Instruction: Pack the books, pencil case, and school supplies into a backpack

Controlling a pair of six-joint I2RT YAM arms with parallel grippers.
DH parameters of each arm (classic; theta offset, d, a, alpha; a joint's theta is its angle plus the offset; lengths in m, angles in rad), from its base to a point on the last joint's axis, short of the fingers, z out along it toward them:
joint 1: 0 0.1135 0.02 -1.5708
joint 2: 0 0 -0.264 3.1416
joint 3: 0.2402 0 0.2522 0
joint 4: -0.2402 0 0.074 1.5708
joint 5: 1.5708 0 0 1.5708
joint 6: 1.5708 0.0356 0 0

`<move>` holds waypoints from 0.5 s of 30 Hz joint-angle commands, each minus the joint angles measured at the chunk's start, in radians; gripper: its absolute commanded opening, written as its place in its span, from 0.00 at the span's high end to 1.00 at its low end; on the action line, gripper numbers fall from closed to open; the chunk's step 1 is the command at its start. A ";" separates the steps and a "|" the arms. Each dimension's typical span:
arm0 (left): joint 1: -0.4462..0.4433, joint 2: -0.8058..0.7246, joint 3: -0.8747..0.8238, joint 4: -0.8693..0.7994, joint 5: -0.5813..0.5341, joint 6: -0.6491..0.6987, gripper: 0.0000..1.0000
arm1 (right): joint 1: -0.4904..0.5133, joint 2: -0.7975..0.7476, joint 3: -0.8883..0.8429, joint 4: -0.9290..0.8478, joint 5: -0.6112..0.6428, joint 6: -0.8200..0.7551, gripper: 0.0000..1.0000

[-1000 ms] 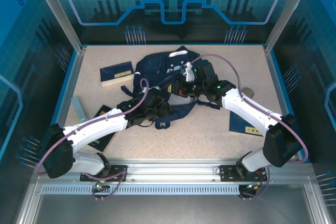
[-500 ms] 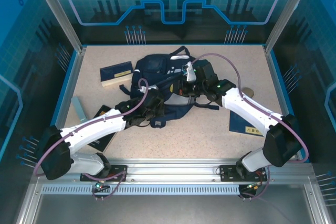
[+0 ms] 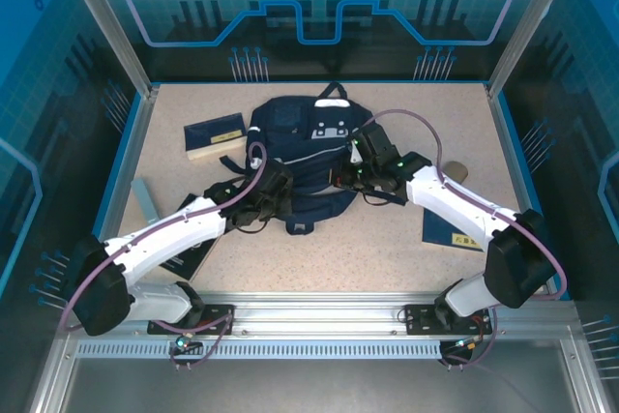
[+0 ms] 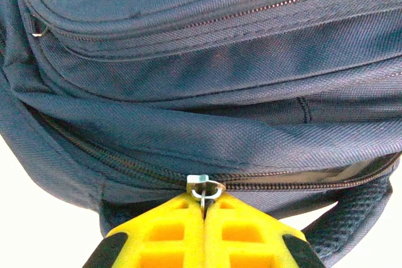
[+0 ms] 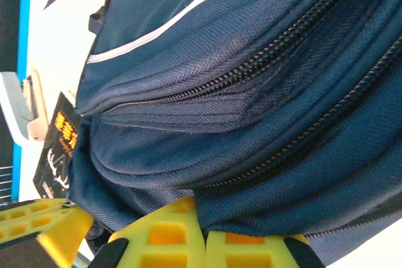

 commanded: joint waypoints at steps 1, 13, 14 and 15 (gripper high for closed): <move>0.034 0.026 0.054 -0.097 0.018 0.064 1.00 | 0.000 -0.005 -0.019 -0.050 0.110 -0.026 1.00; 0.113 0.026 0.040 -0.123 0.007 0.126 1.00 | -0.032 -0.029 -0.051 -0.108 0.221 -0.028 1.00; 0.119 0.025 0.036 -0.122 0.010 0.132 1.00 | -0.038 -0.034 -0.053 -0.112 0.229 -0.029 1.00; 0.123 0.024 0.031 -0.122 0.015 0.137 1.00 | -0.044 -0.038 -0.054 -0.115 0.235 -0.031 1.00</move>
